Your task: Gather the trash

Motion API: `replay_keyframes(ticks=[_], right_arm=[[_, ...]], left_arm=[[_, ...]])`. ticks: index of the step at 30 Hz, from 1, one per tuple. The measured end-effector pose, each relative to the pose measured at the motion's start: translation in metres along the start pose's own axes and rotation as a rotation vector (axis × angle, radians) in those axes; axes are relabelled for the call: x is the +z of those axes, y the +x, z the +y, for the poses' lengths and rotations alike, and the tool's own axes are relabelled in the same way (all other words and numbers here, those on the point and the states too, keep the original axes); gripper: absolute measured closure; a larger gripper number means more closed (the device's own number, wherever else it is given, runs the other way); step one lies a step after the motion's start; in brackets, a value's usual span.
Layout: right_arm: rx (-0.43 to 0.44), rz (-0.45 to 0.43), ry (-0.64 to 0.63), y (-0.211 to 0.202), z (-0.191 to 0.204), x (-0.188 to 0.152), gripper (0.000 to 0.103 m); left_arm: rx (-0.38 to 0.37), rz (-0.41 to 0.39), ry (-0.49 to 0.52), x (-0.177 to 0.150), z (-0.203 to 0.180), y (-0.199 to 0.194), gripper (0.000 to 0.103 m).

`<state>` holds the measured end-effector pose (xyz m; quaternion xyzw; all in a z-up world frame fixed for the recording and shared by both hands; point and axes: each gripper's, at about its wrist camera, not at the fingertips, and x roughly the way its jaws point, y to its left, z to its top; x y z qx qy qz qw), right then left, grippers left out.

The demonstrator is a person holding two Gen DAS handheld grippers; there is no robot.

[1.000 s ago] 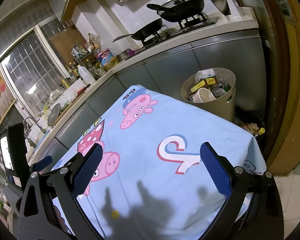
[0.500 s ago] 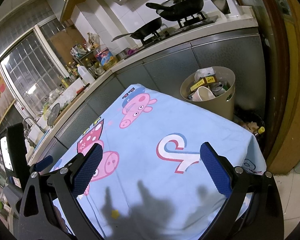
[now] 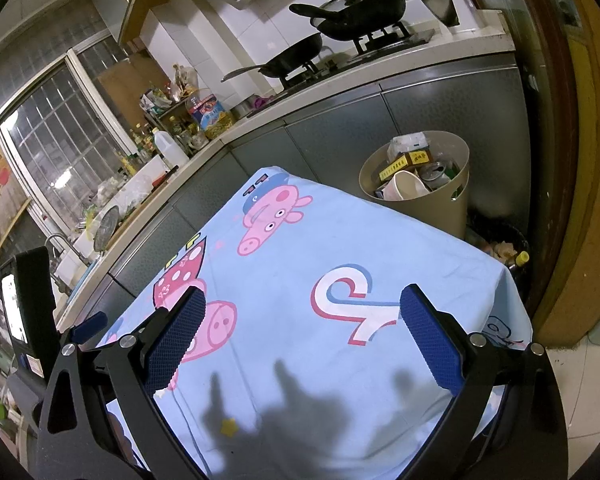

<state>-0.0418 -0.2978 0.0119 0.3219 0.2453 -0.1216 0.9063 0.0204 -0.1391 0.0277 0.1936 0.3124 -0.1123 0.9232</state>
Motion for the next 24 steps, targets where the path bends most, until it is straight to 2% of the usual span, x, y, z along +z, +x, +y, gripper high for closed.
replay_keyframes(ticks=[24], right_arm=[[0.0, 0.004, 0.004, 0.0014, -0.0001, -0.0008, 0.006]], left_arm=[[-0.001, 0.003, 0.001, -0.0003, -0.0015, 0.0015, 0.004]])
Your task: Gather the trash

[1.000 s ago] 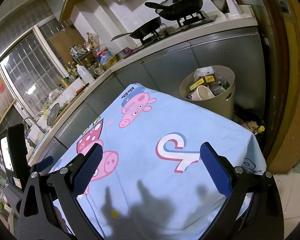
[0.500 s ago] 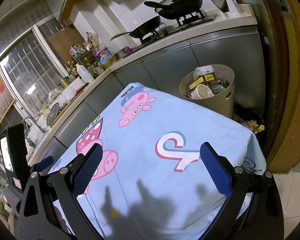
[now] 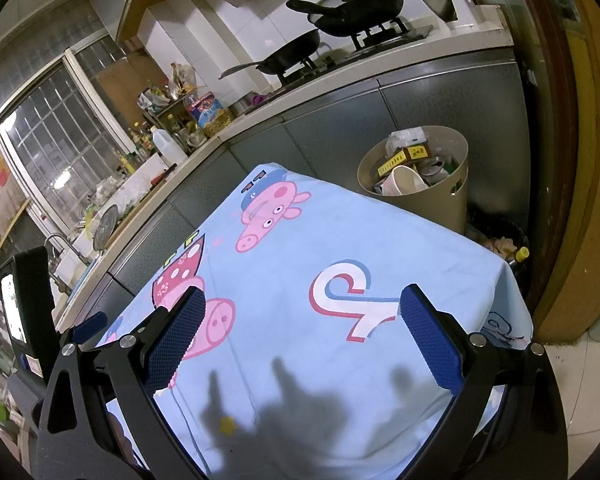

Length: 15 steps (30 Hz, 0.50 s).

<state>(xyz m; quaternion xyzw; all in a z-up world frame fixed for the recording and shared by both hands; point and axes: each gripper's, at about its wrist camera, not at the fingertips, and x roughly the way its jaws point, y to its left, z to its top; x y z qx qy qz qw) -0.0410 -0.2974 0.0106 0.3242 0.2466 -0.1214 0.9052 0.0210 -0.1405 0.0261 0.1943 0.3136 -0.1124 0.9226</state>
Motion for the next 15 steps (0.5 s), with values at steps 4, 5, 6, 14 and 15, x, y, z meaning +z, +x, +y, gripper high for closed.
replay_keyframes(ticks=[4, 5, 6, 14, 15], right_arm=[[0.0, 0.001, 0.001, 0.0003, 0.001, -0.0015, 0.006], [0.0, 0.002, 0.002, 0.0, -0.0011, 0.0012, 0.006], [0.0, 0.002, 0.003, 0.0002, 0.0, -0.0002, 0.006], [0.001, 0.003, 0.002, 0.0006, -0.0017, 0.0019, 0.006], [0.001, 0.004, 0.003, 0.0008, -0.0003, 0.0003, 0.006]], left_arm=[[-0.001, 0.0, 0.001, 0.0009, 0.0002, 0.0003, 0.004], [-0.001, 0.0, 0.001, 0.001, 0.0002, 0.0003, 0.004], [-0.001, 0.0, 0.002, 0.0012, 0.0003, 0.0004, 0.004], [-0.001, 0.001, 0.001, 0.0004, 0.0006, 0.0003, 0.004], [-0.001, 0.001, 0.002, 0.0018, 0.0008, 0.0006, 0.004]])
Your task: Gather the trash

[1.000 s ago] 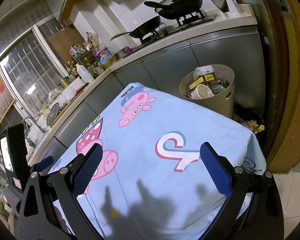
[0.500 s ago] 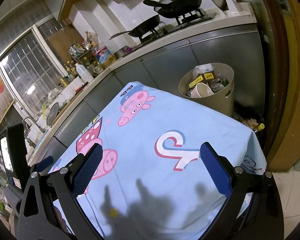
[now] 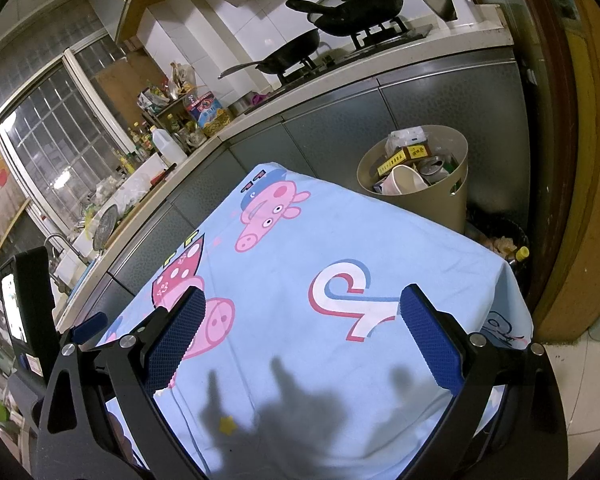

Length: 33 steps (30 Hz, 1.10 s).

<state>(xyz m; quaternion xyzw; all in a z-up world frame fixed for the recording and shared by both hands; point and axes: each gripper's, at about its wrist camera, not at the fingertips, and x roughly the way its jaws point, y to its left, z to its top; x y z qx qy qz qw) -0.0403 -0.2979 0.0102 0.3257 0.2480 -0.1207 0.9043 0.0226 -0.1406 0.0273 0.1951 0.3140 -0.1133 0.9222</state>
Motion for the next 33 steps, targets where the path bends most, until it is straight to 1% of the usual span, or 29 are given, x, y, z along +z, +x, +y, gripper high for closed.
replay_keyframes(ticks=[7, 12, 33], right_arm=[[0.0, 0.0, 0.001, 0.0001, -0.0014, 0.0019, 0.006], [0.001, 0.0, 0.0, 0.0012, 0.0032, -0.0038, 0.006], [0.0, 0.006, 0.004, 0.0021, 0.0007, -0.0006, 0.006]], left_arm=[[-0.001, 0.0, 0.001, 0.0001, 0.0004, -0.0001, 0.004], [-0.001, 0.0, 0.001, -0.0003, 0.0007, -0.0001, 0.004], [-0.002, 0.004, 0.003, -0.0011, 0.0013, 0.0014, 0.004]])
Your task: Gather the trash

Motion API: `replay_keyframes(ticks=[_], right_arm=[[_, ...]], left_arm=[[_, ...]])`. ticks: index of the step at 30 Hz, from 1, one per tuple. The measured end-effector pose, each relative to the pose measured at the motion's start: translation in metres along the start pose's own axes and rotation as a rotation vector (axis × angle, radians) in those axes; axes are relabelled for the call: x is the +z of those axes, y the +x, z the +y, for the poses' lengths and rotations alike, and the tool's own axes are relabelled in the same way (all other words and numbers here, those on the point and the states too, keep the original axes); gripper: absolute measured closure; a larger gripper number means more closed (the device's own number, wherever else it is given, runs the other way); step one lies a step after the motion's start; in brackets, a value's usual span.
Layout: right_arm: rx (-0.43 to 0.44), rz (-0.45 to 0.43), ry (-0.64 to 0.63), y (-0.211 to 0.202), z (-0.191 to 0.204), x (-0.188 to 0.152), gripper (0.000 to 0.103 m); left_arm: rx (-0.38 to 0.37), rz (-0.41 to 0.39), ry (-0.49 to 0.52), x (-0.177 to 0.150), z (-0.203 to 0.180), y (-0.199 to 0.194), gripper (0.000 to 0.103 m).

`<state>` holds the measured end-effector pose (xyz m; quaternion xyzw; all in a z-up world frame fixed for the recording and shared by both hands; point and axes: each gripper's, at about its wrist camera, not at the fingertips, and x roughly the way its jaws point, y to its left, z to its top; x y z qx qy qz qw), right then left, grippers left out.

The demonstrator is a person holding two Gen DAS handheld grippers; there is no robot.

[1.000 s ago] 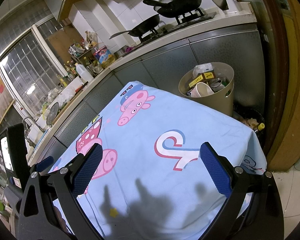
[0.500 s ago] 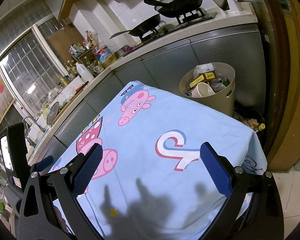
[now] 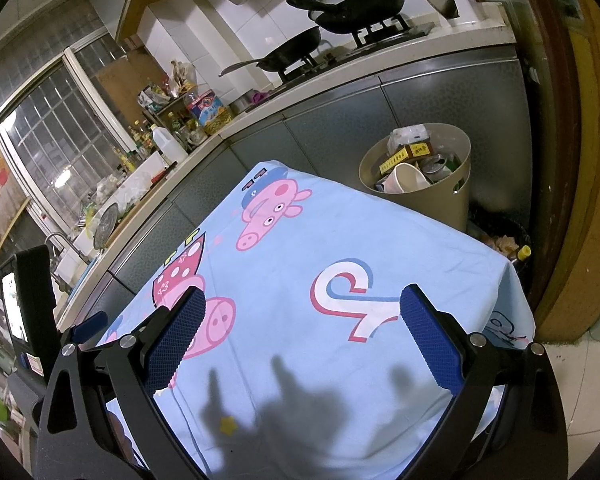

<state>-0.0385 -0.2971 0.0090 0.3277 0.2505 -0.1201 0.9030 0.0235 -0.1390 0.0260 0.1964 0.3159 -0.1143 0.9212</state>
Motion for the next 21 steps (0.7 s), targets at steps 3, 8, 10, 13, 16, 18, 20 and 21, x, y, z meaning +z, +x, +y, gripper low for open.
replay_keyframes(ticks=[3, 8, 10, 13, 16, 18, 20, 21], right_arm=[[0.0, 0.001, 0.0, 0.0, 0.002, -0.002, 0.006], [0.0, 0.001, 0.0, 0.001, 0.001, -0.001, 0.006], [0.0, 0.001, 0.0, 0.001, 0.0, 0.0, 0.006], [0.001, 0.002, 0.0, 0.001, -0.002, 0.002, 0.006], [0.001, 0.002, 0.0, 0.001, -0.002, 0.002, 0.006], [0.0, 0.002, 0.001, 0.001, 0.001, 0.0, 0.006], [0.001, 0.003, 0.002, 0.001, -0.002, 0.003, 0.006], [0.001, 0.003, 0.002, 0.001, -0.002, 0.003, 0.006]], left_arm=[[0.0, -0.001, 0.001, 0.002, 0.0, 0.0, 0.004], [-0.023, 0.013, 0.0, -0.002, 0.0, 0.002, 0.004], [-0.024, 0.018, 0.0, -0.007, 0.0, 0.002, 0.004], [-0.033, 0.023, -0.002, -0.013, 0.001, 0.001, 0.004], [-0.036, 0.025, -0.005, -0.012, 0.003, 0.001, 0.004], [-0.036, 0.025, -0.003, -0.014, 0.004, 0.001, 0.004], [-0.038, 0.026, -0.002, -0.012, 0.004, 0.002, 0.004], [-0.037, 0.026, -0.002, -0.01, 0.004, 0.003, 0.004]])
